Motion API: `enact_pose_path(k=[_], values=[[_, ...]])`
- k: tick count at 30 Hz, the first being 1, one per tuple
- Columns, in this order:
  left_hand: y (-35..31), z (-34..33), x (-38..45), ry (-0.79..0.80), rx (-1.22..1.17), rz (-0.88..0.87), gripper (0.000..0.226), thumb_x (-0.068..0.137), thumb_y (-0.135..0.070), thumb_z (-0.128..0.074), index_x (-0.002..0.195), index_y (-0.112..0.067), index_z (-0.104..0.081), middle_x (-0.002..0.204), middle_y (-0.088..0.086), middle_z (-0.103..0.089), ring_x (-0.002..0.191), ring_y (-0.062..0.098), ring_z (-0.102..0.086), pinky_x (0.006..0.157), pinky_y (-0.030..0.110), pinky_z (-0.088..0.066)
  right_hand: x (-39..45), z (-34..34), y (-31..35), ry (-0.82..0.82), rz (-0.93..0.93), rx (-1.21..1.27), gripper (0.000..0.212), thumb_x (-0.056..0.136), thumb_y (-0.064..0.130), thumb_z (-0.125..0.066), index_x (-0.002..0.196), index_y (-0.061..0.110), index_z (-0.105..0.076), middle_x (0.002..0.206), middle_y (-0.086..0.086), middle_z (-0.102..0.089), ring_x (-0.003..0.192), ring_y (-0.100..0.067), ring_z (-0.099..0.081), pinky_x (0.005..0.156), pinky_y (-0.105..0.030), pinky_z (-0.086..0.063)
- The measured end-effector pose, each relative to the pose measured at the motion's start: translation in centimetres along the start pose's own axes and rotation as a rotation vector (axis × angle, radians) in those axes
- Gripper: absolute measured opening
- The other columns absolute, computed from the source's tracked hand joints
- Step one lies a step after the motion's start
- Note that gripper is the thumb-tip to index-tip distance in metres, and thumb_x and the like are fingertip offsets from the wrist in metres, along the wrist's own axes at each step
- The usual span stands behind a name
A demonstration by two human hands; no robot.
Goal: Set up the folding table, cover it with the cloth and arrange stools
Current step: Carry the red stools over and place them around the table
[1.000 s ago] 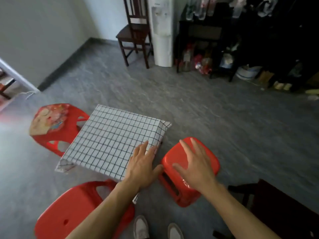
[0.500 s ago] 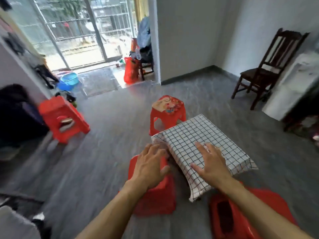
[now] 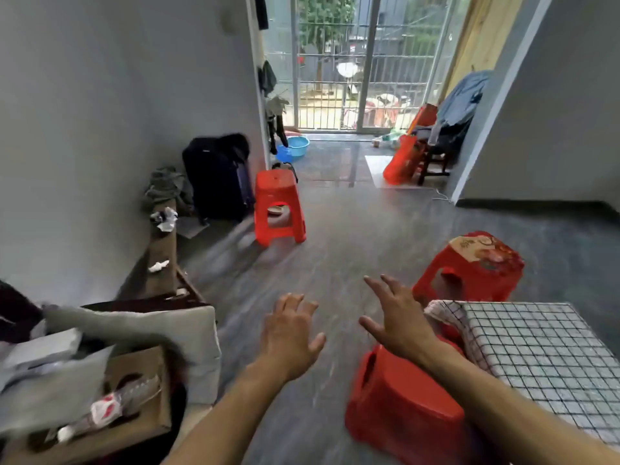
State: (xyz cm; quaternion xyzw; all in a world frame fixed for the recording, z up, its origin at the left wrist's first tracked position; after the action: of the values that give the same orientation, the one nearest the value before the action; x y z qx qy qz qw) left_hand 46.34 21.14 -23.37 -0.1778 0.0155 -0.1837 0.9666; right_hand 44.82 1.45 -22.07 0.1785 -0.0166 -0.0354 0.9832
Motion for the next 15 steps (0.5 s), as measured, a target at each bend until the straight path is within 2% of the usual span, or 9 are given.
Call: enact_pose_path(k=[4,8,15], values=[[6.5,3.9,0.5,-0.114,-0.041,0.107,0.063,0.086,-0.052,-0.058,0.141,-0.026,-0.045,0.15,0.003,-0.037,0.14,0.022,-0.026,0.116,0.036,-0.025,4.9,-1.6,6.8,0.023,0.103,-0.002,0.083,0.081,0.05,-0.069,0.151,0.032,-0.027,0.156,-0.01,-0.029,0.143,-0.029,-0.027,0.113,-0.046,-0.033],[11.4,5.5,2.4,-0.155,-0.06,0.187,0.063,0.086,-0.051,-0.058,0.142,-0.025,-0.044,0.149,0.003,-0.038,0.14,0.021,-0.026,0.116,0.033,-0.024,8.7,-3.7,11.9,0.073,0.199,0.008,0.082,0.084,0.05,-0.066,0.152,0.033,-0.024,0.158,-0.007,-0.024,0.144,-0.027,-0.023,0.114,-0.046,-0.032],[16.8,6.5,10.0,-0.145,-0.024,0.233,0.063,0.086,-0.047,-0.061,0.141,-0.021,-0.046,0.147,0.005,-0.04,0.139,0.021,-0.027,0.117,0.03,-0.021,18.1,-7.0,14.1,0.127,0.261,0.068,0.082,0.086,0.048,-0.066,0.153,0.032,-0.022,0.161,-0.007,-0.019,0.147,-0.026,-0.018,0.118,-0.043,-0.028]])
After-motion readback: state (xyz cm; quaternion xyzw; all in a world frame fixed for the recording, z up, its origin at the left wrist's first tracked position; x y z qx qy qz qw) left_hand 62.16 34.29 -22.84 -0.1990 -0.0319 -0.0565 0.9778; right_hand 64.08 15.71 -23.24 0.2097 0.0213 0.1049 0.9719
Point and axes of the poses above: each hand's wrist, its own x-axis towards the middle knuckle, its own z-axis out of the back of the hand, y = z × x, the point moved 9 cm from there along x, towards the middle knuckle
